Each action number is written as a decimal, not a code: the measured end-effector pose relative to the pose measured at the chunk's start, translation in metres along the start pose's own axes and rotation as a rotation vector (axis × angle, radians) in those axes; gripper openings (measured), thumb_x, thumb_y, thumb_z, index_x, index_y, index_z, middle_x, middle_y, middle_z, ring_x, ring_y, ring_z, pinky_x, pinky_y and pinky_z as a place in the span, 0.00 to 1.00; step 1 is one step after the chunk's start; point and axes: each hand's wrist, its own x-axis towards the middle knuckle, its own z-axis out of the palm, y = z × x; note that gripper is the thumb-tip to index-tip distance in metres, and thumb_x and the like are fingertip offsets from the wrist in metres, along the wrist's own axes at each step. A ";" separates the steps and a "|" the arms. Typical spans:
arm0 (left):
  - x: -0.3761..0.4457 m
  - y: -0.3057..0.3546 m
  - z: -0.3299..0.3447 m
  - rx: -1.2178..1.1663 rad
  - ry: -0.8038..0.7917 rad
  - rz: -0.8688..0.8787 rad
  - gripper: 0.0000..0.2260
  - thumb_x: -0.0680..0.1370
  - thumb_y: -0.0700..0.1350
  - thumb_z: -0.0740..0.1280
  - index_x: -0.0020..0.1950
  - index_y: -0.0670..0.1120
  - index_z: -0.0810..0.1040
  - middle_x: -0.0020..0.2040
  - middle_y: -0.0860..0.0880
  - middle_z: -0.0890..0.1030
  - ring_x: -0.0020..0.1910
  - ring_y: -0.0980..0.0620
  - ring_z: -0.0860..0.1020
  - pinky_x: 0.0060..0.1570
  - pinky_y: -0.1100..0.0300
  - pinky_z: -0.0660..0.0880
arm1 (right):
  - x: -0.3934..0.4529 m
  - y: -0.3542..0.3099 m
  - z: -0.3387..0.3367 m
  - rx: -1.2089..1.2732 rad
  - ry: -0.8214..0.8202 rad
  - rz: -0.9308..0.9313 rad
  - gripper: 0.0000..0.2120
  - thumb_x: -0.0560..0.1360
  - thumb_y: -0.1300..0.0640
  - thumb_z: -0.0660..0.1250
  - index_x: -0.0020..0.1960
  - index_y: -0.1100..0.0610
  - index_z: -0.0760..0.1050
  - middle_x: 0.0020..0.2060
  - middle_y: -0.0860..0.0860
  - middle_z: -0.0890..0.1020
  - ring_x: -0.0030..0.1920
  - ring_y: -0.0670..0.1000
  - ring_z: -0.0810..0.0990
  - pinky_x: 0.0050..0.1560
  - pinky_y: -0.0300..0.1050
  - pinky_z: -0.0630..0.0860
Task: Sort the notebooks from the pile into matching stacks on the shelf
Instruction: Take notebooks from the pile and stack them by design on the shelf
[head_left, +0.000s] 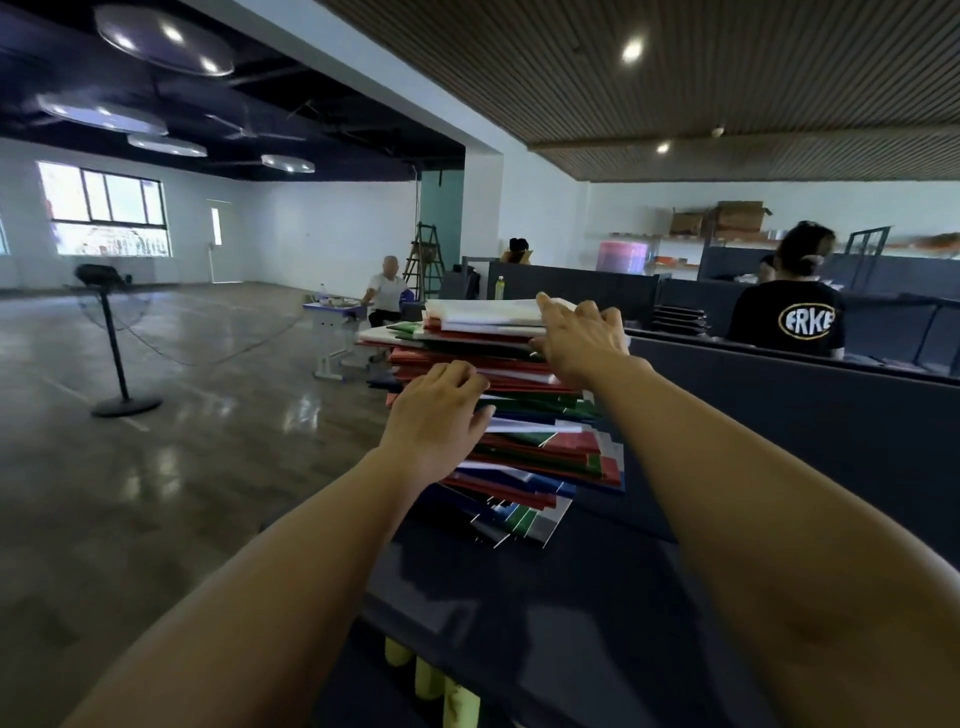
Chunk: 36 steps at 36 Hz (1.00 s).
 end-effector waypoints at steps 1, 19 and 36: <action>0.001 0.000 0.001 -0.001 -0.004 0.002 0.16 0.82 0.52 0.57 0.67 0.47 0.71 0.64 0.50 0.72 0.62 0.51 0.70 0.57 0.58 0.69 | 0.001 0.000 -0.001 -0.023 0.017 -0.007 0.30 0.82 0.45 0.53 0.78 0.54 0.47 0.71 0.57 0.67 0.71 0.58 0.61 0.70 0.58 0.55; -0.010 0.017 0.001 -0.033 -0.007 -0.042 0.16 0.82 0.52 0.58 0.68 0.48 0.72 0.67 0.51 0.71 0.64 0.51 0.70 0.56 0.59 0.69 | -0.009 0.003 -0.022 0.079 0.291 -0.162 0.11 0.80 0.49 0.61 0.56 0.52 0.78 0.57 0.52 0.76 0.58 0.53 0.71 0.58 0.48 0.67; -0.017 0.060 -0.002 -0.134 -0.038 0.055 0.16 0.82 0.50 0.58 0.67 0.46 0.73 0.66 0.50 0.72 0.64 0.49 0.70 0.57 0.55 0.70 | -0.101 0.057 -0.050 -0.163 0.454 0.059 0.12 0.81 0.58 0.58 0.63 0.58 0.70 0.48 0.58 0.82 0.45 0.61 0.81 0.35 0.47 0.64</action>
